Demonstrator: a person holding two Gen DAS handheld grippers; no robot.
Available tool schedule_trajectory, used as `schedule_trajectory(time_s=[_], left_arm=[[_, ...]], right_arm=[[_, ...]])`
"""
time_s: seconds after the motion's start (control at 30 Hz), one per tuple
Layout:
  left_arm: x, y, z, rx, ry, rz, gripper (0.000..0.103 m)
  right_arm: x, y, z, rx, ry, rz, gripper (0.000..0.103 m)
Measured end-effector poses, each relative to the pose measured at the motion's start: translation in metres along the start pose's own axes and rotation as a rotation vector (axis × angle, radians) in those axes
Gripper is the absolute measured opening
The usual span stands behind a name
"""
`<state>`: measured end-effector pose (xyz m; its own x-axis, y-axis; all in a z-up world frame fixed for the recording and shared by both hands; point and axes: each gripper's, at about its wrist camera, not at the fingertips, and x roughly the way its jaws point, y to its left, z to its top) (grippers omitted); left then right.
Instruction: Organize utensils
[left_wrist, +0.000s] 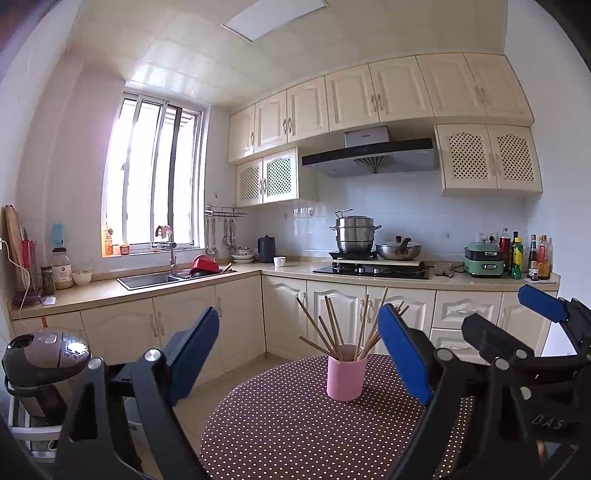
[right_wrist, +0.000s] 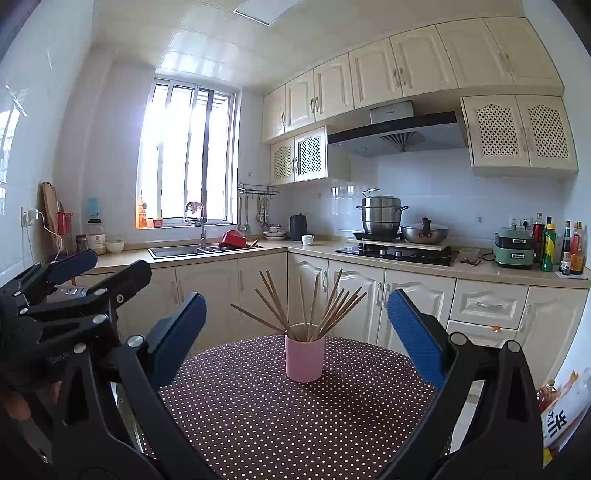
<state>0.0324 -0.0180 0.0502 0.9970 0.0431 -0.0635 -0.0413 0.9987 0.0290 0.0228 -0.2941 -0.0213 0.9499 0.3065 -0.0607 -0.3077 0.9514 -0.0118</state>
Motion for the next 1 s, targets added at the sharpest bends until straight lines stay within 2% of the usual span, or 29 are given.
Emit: schedule_trajectory(time_s=[1.0], left_arm=[[0.0002, 0.0048, -0.0014, 0.01, 0.001, 0.009, 0.086]], right_arm=[[0.0009, -0.0002, -0.0017, 0.005, 0.008, 0.001, 0.096]])
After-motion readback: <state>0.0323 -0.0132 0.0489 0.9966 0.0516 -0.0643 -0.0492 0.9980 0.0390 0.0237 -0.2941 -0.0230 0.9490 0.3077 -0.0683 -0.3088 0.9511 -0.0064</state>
